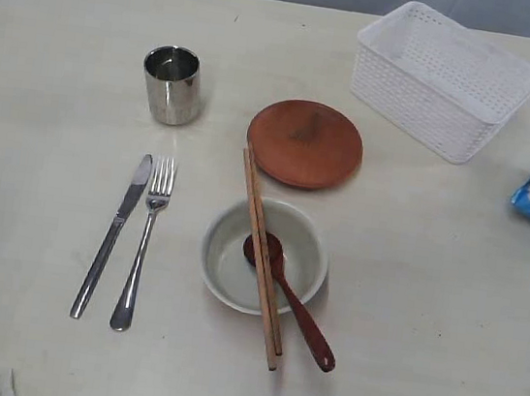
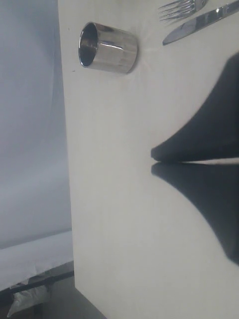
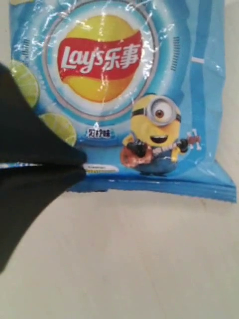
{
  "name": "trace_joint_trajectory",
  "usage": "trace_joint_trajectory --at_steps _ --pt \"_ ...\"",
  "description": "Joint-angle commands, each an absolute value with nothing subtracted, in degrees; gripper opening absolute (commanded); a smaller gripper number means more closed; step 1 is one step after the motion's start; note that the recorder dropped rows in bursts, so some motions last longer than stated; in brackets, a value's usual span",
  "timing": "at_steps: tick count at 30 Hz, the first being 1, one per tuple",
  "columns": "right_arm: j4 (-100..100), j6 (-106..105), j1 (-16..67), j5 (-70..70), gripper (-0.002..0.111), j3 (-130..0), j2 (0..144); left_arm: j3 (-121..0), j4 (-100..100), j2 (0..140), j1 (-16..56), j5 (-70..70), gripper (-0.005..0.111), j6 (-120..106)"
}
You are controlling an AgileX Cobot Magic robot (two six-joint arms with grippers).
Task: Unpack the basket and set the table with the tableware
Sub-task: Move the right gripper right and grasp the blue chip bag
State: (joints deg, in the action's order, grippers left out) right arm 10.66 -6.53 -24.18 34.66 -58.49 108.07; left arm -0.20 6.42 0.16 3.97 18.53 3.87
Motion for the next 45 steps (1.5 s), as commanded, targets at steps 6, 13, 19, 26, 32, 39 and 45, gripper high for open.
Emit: trace_joint_trajectory --at_steps 6,13,19,26,32,39,45 --pt "22.76 -17.26 -24.46 36.72 0.000 -58.65 102.84 0.00 6.07 0.00 3.86 18.50 0.000 3.87" --pt "26.68 -18.05 -24.46 37.41 0.000 -58.65 94.71 0.00 6.07 0.00 3.86 18.50 0.000 3.87" --pt "19.22 -13.92 -24.57 39.72 0.025 -58.65 95.16 0.00 6.07 0.00 3.86 18.50 0.000 3.87" --pt "10.05 -4.48 -25.20 38.06 0.076 -58.54 105.40 0.00 6.07 0.00 3.86 18.50 0.000 3.87" --pt "22.47 -17.85 -25.20 39.15 0.076 -63.61 111.44 0.00 6.07 0.00 3.86 18.50 0.000 3.87" --pt "27.98 -24.06 -25.20 39.90 0.076 -64.20 114.06 0.00 6.07 0.00 3.86 18.50 0.000 3.87" --pt "28.64 -24.92 -25.20 40.24 0.049 -64.20 114.06 0.00 6.07 0.00 3.86 18.50 0.000 3.87"
